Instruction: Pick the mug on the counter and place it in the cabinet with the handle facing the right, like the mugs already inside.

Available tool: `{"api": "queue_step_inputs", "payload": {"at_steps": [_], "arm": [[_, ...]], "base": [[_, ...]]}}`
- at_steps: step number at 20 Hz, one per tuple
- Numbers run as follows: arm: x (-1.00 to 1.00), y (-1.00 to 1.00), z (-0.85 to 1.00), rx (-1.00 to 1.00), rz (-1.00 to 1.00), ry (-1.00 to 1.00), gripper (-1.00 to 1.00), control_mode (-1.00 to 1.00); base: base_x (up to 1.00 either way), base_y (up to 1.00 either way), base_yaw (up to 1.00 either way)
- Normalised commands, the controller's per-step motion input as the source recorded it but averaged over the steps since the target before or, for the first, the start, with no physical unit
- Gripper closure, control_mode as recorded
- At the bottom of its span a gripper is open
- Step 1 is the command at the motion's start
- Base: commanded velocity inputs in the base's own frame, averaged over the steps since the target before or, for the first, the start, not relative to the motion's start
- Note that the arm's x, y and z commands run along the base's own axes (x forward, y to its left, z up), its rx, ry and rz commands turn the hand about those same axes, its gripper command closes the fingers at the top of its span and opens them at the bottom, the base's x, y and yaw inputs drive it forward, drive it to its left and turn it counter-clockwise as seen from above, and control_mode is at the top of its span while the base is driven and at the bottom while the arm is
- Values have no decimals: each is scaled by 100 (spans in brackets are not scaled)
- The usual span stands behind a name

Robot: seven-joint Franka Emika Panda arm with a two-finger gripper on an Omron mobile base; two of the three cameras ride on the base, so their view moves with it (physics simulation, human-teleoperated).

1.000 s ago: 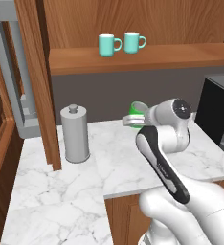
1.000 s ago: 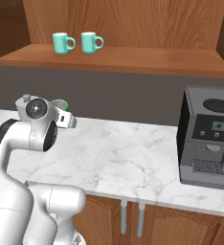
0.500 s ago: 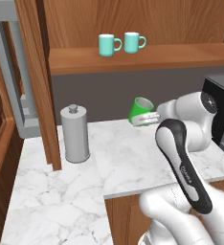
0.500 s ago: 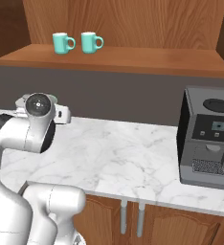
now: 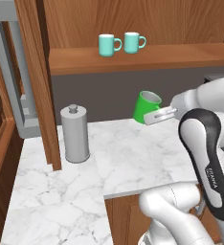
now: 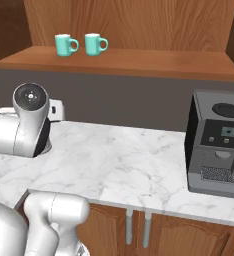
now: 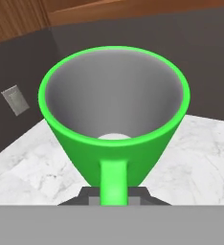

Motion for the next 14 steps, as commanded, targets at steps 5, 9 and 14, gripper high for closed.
{"api": "queue_step_inputs", "payload": {"at_steps": [5, 9, 14], "arm": [[-25, -17, 28, -2, 6, 0, 100, -100], [-11, -34, 38, 0, 5, -3, 100, -100], [-11, -26, 50, 2, 7, -5, 100, -100]], "base": [[0, 0, 0], [0, 0, 0], [0, 0, 0]]}}
